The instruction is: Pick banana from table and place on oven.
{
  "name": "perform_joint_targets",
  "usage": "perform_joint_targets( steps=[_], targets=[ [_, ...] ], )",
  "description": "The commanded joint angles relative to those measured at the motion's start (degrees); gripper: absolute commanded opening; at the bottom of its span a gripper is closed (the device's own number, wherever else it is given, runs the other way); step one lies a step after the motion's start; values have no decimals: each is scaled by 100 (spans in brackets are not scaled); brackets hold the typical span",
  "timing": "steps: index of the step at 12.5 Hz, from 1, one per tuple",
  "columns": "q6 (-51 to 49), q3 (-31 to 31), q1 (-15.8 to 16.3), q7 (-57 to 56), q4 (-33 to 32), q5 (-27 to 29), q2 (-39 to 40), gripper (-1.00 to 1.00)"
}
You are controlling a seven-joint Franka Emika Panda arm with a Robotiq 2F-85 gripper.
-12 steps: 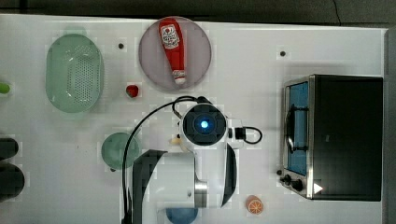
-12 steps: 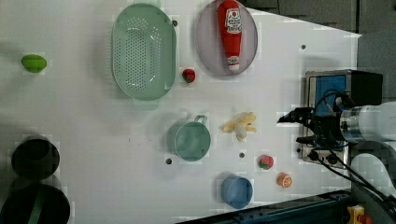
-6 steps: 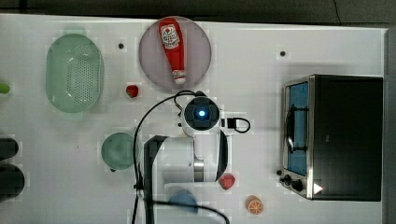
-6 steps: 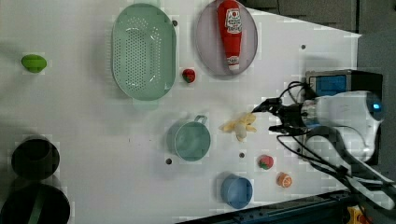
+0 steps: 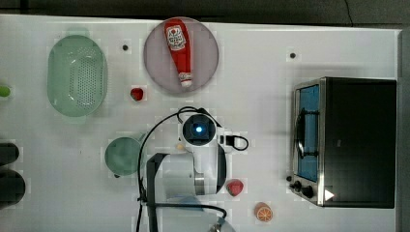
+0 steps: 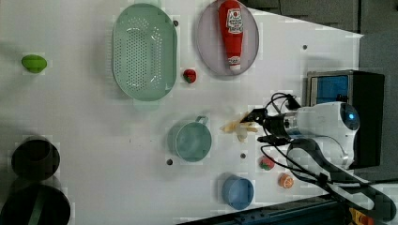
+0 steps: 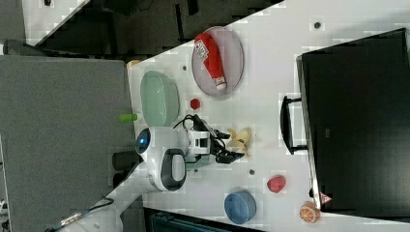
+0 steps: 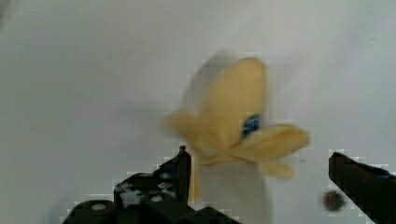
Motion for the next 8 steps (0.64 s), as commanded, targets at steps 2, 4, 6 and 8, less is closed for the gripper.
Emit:
perform_joint_targets(
  steps=[2, 4, 6, 8],
  targets=[
    [293, -16, 113, 316, 171, 58, 257, 69],
    [475, 12, 113, 316, 142, 58, 300, 18],
    [580, 24, 114, 316, 138, 58, 299, -27],
    [587, 27, 114, 316, 138, 58, 271, -50]
  ],
)
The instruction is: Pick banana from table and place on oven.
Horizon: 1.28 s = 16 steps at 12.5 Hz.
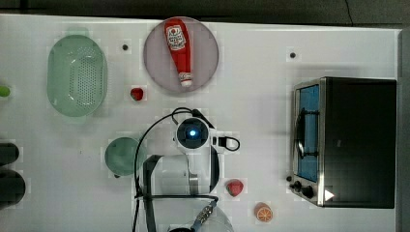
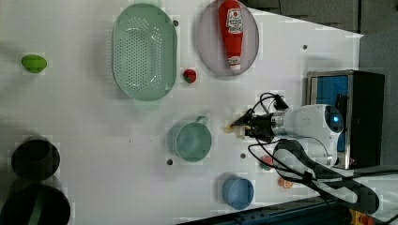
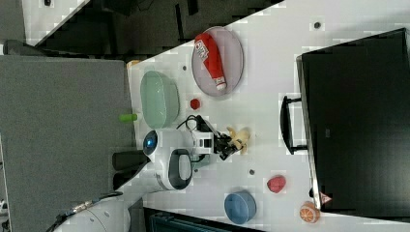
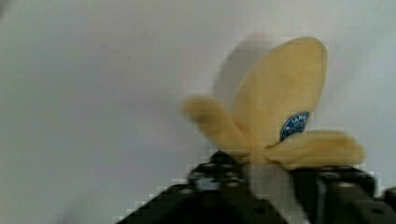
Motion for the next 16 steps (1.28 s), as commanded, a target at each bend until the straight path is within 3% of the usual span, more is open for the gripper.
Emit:
perform_joint_targets(
  steps=[1, 7, 11, 16],
  targets=[
    [-45, -74, 15, 189, 140, -20, -249, -50],
    [-471, -73, 14, 189, 323, -20, -1561, -50],
    [-2147, -125, -30, 187, 827, -21, -2727, -50],
    [-4830, -384, -40, 149, 2175, -21, -3409, -50]
  ],
)
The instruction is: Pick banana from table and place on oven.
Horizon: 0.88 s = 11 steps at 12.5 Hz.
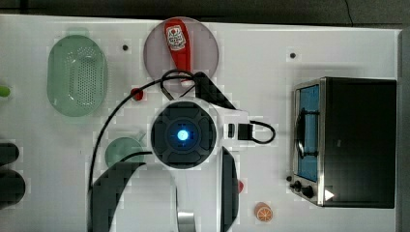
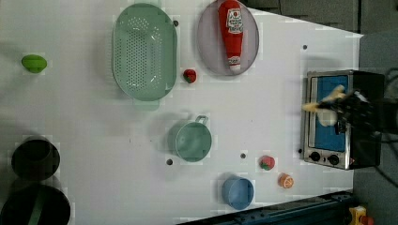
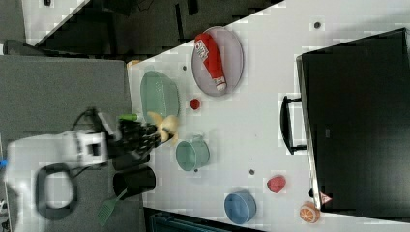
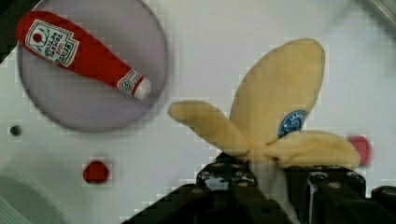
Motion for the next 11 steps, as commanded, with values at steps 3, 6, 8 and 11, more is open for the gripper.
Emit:
perform_joint_targets(
  steps=[3, 6, 8, 11],
  targets=[
    [-1594, -623, -58, -57, 1279, 119, -33, -50],
    [-1591, -1200, -106, -1116, 1659, 113, 204, -50],
    [-1569, -1692, -142, -1944, 1814, 113, 462, -50],
    [-1382, -2507, -194, -3225, 2029, 113, 945, -50]
  ],
)
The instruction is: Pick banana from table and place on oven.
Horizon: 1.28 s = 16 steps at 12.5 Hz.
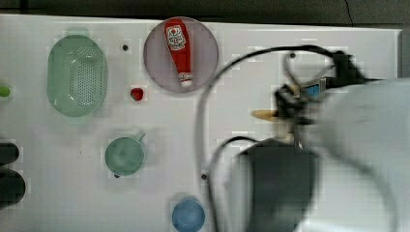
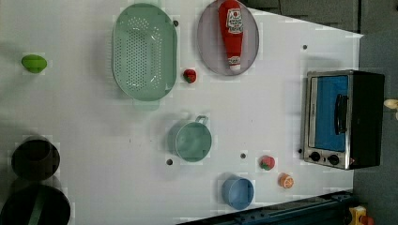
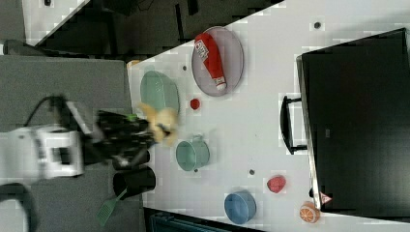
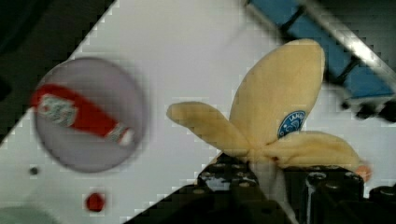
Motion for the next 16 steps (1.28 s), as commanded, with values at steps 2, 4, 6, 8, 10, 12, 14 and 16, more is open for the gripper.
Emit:
perform_joint_targets(
  steps=[2, 4, 6, 8, 10, 12, 14, 16],
  targets=[
    [431, -1043, -217, -2114, 59, -143, 835, -50],
    [918, -1539, -242, -2746, 56, -142, 1155, -50],
    [1242, -1939, -264, -3212, 55, -137, 1499, -50],
    [1384, -2176, -289, -3571, 54, -109, 1783, -50],
    [1648, -2239, -365, -3744, 52, 49, 1978, -24],
    [1708, -2233, -398, -3832, 28, 138, 2034, 21],
    [1708, -2199, -395, -3832, -24, 180, 2042, 66],
    [1704, -2195, -387, -3831, -5, 180, 2016, 100]
  ],
)
